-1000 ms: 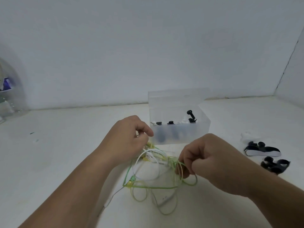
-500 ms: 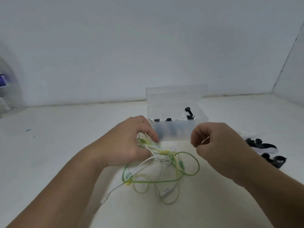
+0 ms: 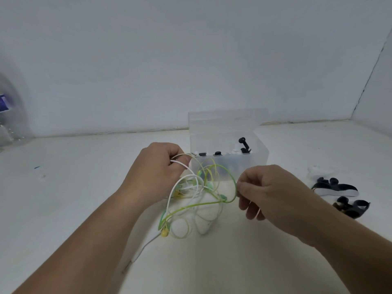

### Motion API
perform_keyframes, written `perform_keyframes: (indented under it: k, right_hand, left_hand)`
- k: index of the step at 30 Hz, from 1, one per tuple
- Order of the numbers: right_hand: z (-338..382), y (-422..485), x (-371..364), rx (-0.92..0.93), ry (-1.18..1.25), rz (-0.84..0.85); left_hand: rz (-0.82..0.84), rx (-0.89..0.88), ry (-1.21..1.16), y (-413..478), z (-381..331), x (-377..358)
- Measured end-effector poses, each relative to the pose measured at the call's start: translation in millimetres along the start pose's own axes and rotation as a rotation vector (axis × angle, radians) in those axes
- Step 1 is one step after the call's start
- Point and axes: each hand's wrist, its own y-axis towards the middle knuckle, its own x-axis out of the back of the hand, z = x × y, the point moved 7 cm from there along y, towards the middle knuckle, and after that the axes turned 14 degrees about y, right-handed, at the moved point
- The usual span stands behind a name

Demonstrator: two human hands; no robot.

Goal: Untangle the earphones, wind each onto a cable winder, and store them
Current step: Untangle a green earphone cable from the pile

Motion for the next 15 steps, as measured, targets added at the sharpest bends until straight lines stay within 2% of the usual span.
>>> perform_keyframes:
  k: [3, 5, 8, 11, 15]
  right_hand:
    - [-1.0, -2.9, -8.8, -0.009, 0.001, 0.073]
    - [-0.5, -3.8, -9.5, 0.014, -0.028, 0.05]
    - [9.8, -5.3, 2.8, 0.142, -0.013, -0.126]
    - [23.6, -10.1, 16.1, 0.324, 0.107, -0.25]
    - [37.0, -19.6, 8.1, 0.449, 0.247, -0.13]
  left_hand:
    - [-0.011, 0.013, -0.029, 0.8, 0.7, 0.1]
    - [-0.01, 0.005, -0.048, 0.7, -0.5, -0.3]
    - [-0.002, -0.015, -0.059, -0.8, -3.6, -1.1]
    - [-0.001, -0.041, -0.07, -2.0, -7.9, -1.1]
    - [0.012, -0.06, -0.108, -4.8, -14.9, -1.6]
